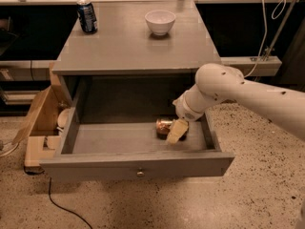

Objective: Pick orange can from top drawer and place on counter

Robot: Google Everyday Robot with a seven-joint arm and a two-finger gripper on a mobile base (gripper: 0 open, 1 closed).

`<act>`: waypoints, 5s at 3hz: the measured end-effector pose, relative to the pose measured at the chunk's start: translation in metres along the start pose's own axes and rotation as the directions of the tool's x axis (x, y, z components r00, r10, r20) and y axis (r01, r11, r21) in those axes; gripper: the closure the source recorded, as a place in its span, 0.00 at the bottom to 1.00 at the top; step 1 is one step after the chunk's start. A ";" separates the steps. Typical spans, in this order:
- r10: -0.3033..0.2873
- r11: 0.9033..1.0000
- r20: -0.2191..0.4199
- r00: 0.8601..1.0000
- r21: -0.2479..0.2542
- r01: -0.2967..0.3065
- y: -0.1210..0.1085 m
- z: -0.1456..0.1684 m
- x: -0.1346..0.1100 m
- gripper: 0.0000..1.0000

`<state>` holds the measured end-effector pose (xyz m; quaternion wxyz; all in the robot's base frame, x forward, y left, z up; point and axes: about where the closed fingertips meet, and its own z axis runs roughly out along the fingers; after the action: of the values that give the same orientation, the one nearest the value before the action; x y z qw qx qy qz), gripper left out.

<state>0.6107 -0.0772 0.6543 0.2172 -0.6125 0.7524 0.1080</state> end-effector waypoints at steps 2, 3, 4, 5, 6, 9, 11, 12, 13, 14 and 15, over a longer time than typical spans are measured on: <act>-0.025 1.000 -0.102 0.994 0.001 0.025 0.003 0.039 0.011 0.25; -0.009 1.000 -0.087 0.996 -0.008 0.009 0.000 0.040 0.017 0.56; -0.002 1.000 -0.023 1.000 -0.012 0.002 -0.003 0.027 0.016 0.79; -0.036 0.999 0.089 0.995 0.024 0.034 -0.012 -0.026 0.000 0.99; -0.131 0.989 0.162 0.978 0.093 0.117 -0.025 -0.102 -0.022 1.00; -0.214 0.962 0.176 0.961 0.211 0.175 -0.072 -0.184 -0.072 1.00; -0.048 0.952 0.111 0.993 0.306 0.012 -0.146 -0.215 -0.100 1.00; 0.082 0.938 0.086 0.993 0.330 -0.106 -0.177 -0.214 -0.099 1.00; 0.201 0.914 0.073 0.977 0.346 -0.214 -0.201 -0.208 -0.091 1.00; 0.279 0.890 0.097 0.955 0.347 -0.295 -0.218 -0.197 -0.085 0.86; 0.325 0.874 0.124 0.937 0.339 -0.348 -0.232 -0.186 -0.083 0.62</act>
Offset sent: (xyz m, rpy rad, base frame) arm 0.0052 0.0071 -0.0544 -0.1488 0.0133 0.0064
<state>0.8125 -0.1369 0.8804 0.3258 -0.4189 0.8472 0.0257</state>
